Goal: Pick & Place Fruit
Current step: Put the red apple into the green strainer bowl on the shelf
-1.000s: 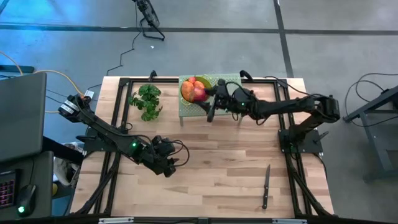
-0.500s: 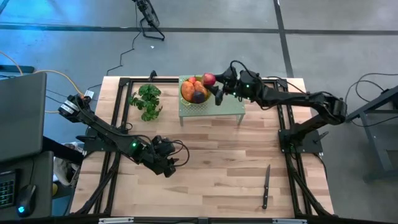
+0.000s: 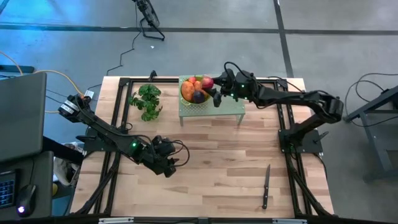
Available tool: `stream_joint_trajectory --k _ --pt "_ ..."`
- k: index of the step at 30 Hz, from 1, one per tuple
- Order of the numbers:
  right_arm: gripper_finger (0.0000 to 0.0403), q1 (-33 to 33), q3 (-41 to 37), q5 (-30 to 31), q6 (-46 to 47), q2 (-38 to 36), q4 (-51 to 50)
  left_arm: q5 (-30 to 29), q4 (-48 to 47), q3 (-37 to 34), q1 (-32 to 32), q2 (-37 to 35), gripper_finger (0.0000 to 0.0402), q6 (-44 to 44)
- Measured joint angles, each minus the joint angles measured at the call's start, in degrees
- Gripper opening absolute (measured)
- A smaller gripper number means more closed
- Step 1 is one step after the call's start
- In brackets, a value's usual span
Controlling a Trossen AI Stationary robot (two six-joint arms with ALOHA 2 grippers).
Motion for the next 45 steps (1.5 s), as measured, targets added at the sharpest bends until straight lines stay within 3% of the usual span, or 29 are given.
stream_joint_trajectory --k 12,27,41,45 --pt "0.0243 0.4 0.0 1.3 -0.5 1.6 -0.2 0.0 0.1 0.0 0.0 0.0 0.0212 -0.2" --pt "0.0282 0.4 0.0 -2.3 -0.5 1.6 0.0 -0.1 -0.1 0.0 0.0 0.0 0.0212 -0.1" --pt "0.0283 0.4 0.0 -0.1 -0.5 1.6 -0.1 -0.1 -0.1 0.0 0.0 0.0 0.0212 0.9" --pt "0.0302 0.4 0.0 -0.2 -0.3 1.6 -0.1 -0.1 -0.1 0.0 0.0 0.0 0.0212 0.9"
